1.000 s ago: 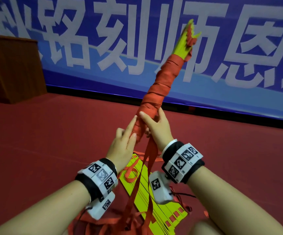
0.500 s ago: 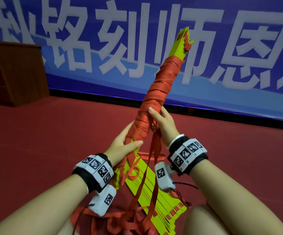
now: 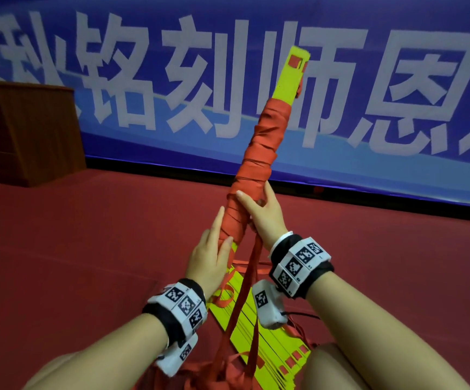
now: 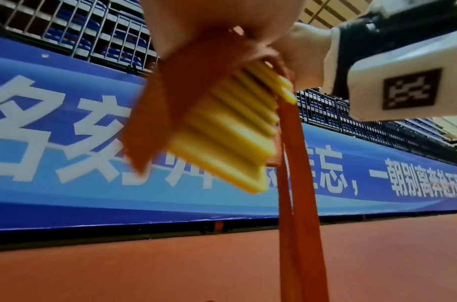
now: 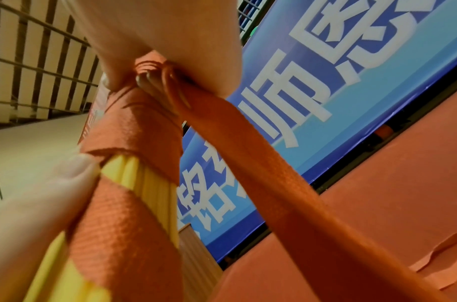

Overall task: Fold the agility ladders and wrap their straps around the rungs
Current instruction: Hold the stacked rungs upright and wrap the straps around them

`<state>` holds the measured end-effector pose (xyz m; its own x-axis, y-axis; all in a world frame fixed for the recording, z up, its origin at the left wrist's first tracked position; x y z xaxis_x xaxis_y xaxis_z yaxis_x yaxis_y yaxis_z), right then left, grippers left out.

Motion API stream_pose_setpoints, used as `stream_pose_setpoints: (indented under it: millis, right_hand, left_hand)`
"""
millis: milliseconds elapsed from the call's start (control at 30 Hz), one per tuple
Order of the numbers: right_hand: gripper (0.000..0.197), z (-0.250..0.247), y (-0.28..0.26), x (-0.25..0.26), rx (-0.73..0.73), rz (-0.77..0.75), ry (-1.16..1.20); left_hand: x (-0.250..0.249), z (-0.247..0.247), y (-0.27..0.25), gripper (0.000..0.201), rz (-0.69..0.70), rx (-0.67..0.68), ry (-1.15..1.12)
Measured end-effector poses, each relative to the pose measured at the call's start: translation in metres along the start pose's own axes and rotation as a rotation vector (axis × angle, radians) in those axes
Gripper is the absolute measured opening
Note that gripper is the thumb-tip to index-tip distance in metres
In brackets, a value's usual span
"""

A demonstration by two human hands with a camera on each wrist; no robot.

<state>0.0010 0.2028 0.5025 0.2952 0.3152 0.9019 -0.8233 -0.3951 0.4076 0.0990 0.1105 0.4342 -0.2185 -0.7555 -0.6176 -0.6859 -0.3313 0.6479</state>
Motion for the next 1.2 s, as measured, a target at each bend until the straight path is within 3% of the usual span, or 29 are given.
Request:
stream_pose_setpoints:
  millis: [67,267,400,500,633,767,867,1133,1200]
  right_hand:
    - [0.038,-0.003,0.001,0.007,0.006,-0.008,0.037]
    - [0.028,-0.001,0.010,0.008,0.111,-0.007,0.002]
    - [0.026,0.013,0.009,-0.010,0.255,0.060,-0.062]
    - [0.027,0.012,0.012,-0.020,0.255,0.123,-0.013]
    - [0.033,0.004,0.020,-0.026,0.254,0.155,0.051]
    - [0.037,-0.005,0.020,-0.041,0.266,0.133,-0.283]
    - [0.027,-0.009,0.014,-0.062,0.307,0.203,-0.504]
    - [0.008,-0.034,0.022,-0.051,0.101,0.092,-0.491]
    - [0.017,-0.032,0.021,-0.047,0.118,0.072,-0.557]
  left_hand:
    - [0.000,0.001,0.007,0.063,-0.010,0.043,-0.146]
    - [0.023,0.018,0.017,0.095,-0.240,0.166,-0.582]
    - [0.022,0.015,0.023,0.091,-0.281,0.126,-0.584]
    - [0.014,0.008,0.028,0.073,-0.206,0.024,-0.538]
    - [0.018,0.002,0.039,0.068,-0.168,-0.055,-0.503]
    - [0.030,-0.006,0.048,0.067,-0.157,-0.047,-0.477]
    - [0.035,-0.013,0.052,0.070,-0.153,-0.026,-0.444]
    - [0.035,-0.017,0.048,0.068,-0.154,-0.013,-0.438]
    - [0.034,-0.016,0.047,0.067,-0.165,-0.032,-0.461]
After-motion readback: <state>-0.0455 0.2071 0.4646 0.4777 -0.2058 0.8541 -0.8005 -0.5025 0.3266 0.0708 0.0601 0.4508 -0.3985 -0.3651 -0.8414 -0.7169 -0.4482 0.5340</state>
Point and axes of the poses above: each hand's wrist, its own y-axis towards the middle knuckle, its own z-axis out of the palm, x = y × z, the point moved 10 cm from there along y, towards the middle knuckle, and after that the axes turned 3 degrees about z, right-handed, at the moved point
